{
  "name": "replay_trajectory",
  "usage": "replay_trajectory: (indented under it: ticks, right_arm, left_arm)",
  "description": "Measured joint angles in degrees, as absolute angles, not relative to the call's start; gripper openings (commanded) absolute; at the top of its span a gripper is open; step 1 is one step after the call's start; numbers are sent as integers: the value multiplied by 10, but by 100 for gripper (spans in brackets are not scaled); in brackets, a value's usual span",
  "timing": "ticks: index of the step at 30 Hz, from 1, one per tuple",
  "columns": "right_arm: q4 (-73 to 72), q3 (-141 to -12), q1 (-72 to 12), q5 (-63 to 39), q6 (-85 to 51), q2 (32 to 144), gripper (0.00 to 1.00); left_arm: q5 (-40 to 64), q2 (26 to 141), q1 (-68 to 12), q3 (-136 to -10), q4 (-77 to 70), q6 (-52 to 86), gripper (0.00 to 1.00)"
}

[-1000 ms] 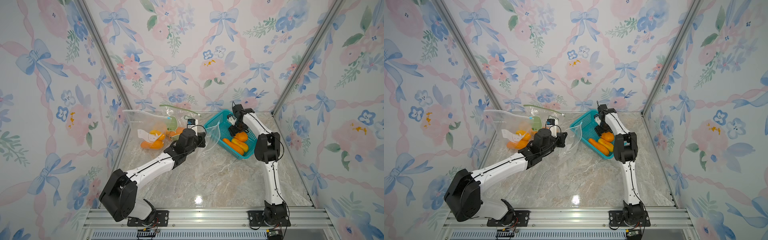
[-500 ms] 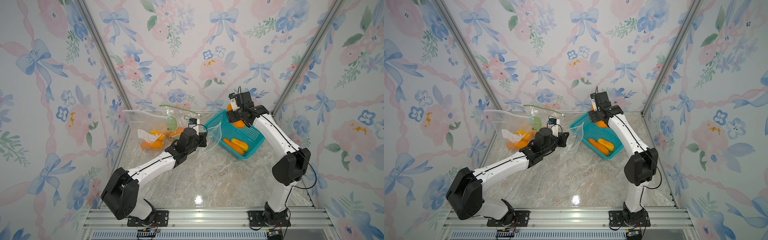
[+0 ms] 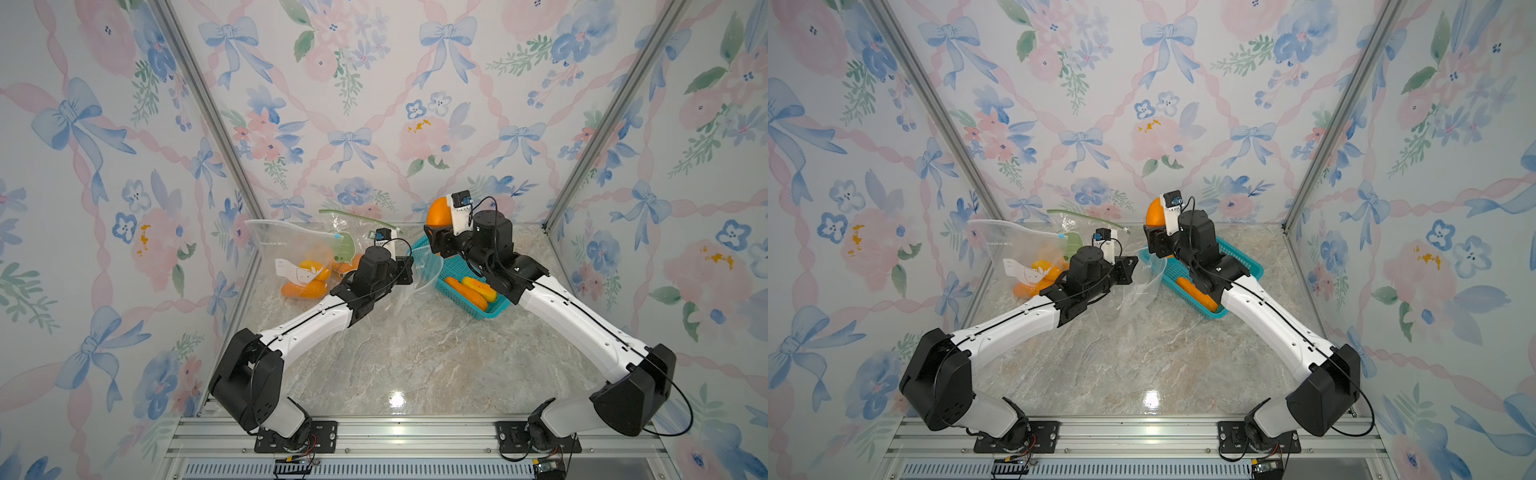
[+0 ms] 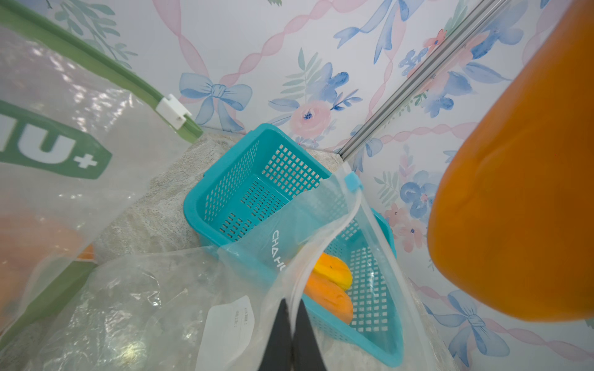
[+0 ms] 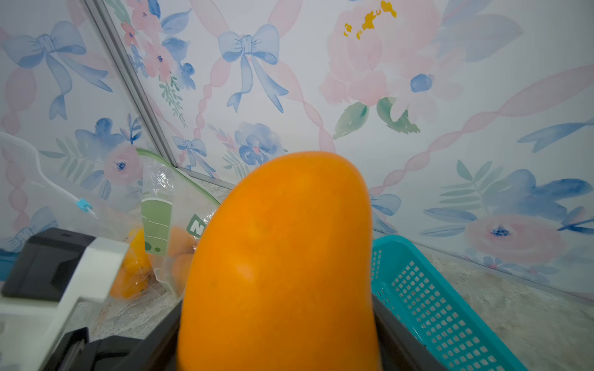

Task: Place the mango in a zip-top bag and seal the zipper
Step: Place the mango in the zipper food storage bag.

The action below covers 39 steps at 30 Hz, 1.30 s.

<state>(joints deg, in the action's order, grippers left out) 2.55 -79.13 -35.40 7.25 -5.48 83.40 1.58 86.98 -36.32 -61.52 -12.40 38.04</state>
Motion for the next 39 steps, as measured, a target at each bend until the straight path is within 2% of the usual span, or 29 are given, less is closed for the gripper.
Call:
replay_trajectory:
  ticks: [12, 23, 32, 39]
  right_arm:
    - [-183, -719, -376, 20, -77, 845, 31]
    - [-272, -659, -373, -4, -112, 884, 35]
    - [-364, -606, -371, -39, -152, 889, 49]
    - [-389, -605, -368, -57, -171, 902, 75]
  left_arm:
    - [59, 881, -341, -634, -124, 414, 0]
    - [72, 881, -319, -653, -122, 427, 0]
    - [67, 880, -308, -656, -122, 441, 0]
    - [63, 870, -300, -656, -123, 442, 0]
